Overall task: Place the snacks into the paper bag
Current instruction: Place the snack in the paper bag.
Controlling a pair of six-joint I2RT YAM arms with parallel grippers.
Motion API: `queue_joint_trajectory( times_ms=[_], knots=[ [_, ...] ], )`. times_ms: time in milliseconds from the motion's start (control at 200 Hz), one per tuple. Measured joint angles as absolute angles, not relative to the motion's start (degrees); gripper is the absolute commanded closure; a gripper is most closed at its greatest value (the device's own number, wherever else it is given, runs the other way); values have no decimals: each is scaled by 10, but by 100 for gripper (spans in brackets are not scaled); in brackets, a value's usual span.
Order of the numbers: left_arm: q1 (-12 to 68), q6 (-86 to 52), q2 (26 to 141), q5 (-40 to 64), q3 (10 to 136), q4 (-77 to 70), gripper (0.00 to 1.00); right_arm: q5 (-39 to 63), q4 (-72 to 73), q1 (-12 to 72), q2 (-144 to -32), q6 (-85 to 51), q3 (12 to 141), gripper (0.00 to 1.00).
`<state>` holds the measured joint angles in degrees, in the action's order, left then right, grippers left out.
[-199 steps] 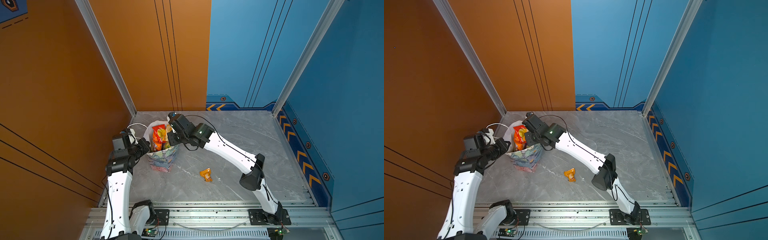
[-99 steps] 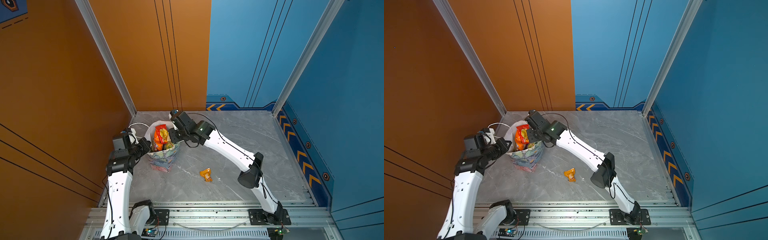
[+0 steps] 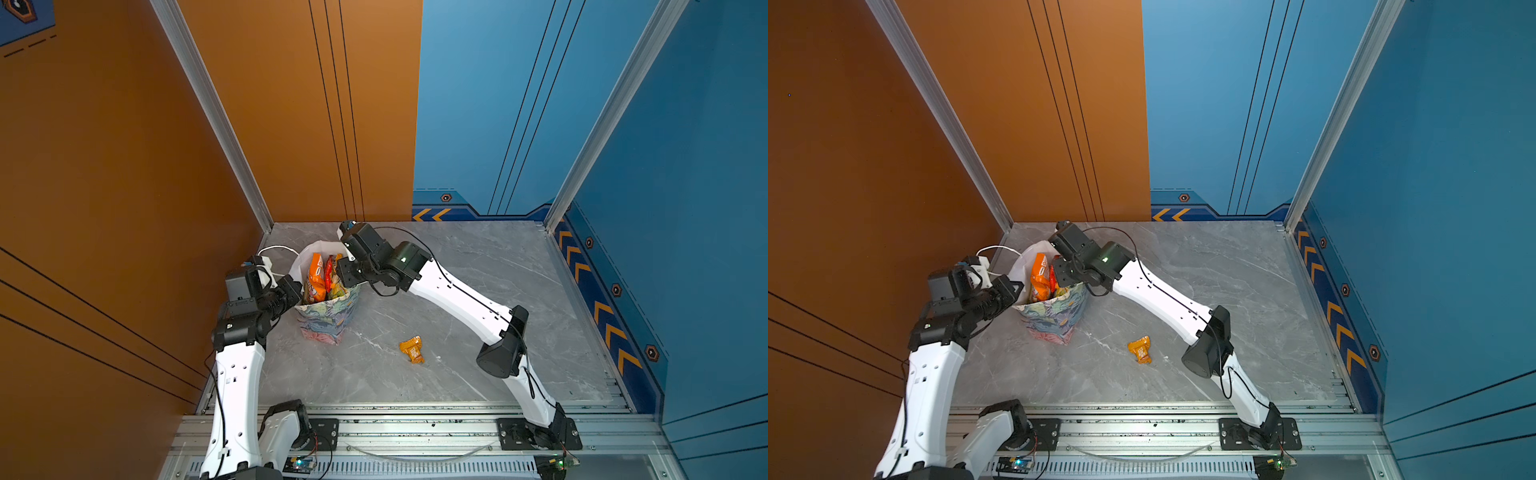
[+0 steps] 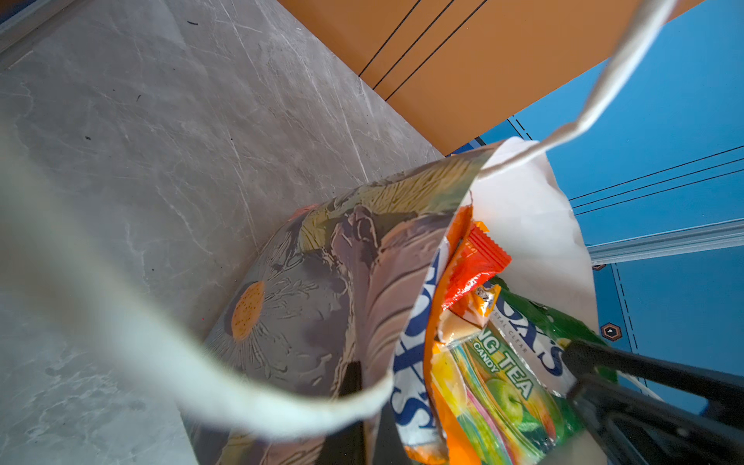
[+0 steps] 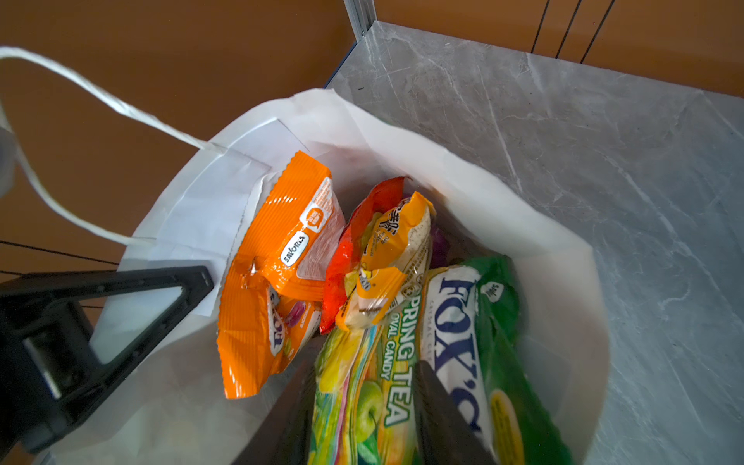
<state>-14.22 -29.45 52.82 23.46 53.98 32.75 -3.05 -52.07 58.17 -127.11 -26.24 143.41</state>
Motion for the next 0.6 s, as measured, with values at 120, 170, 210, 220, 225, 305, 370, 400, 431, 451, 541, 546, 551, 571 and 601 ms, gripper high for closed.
queue_joint_trajectory(
  times_ms=[120,170,210,220,225,305,370,400,431,451,541,546,551,571,601],
  knots=[
    [-142,-295,528,235,540,327,100,-43,-528,594,-1227,-252,1412,52],
    [-142,-295,528,235,540,327,100,-49,-530,599,-1197,-248,1394,51],
    [-142,-295,528,235,540,327,100,-56,-530,602,-1171,-246,1376,50],
    [-142,-295,528,235,540,327,100,-58,-529,604,-1163,-246,1371,50],
    [-142,-295,528,235,540,327,100,-58,-529,604,-1161,-246,1369,50],
    [-142,-295,528,235,540,327,100,-70,-524,608,-1107,-242,1322,49],
    [-142,-295,528,235,540,327,100,-79,-514,608,-1067,-242,1277,48],
    [-142,-295,528,235,540,327,100,-82,-510,608,-1052,-241,1258,47],
    [-142,-295,528,235,540,327,100,-87,-505,609,-1037,-241,1235,45],
    [-142,-295,528,235,540,327,100,-92,-500,609,-1025,-241,1217,45],
    [-142,-295,528,235,540,327,100,-109,-483,613,-983,-239,1137,42],
    [-142,-295,528,235,540,327,100,-111,-481,613,-980,-239,1129,42],
    [-142,-295,528,234,540,327,100,-112,-480,613,-978,-240,1125,42],
    [-142,-295,528,234,540,327,100,-115,-475,615,-967,-239,1103,41],
    [-142,-295,528,234,540,327,100,-120,-466,617,-951,-240,1069,40]
  ],
)
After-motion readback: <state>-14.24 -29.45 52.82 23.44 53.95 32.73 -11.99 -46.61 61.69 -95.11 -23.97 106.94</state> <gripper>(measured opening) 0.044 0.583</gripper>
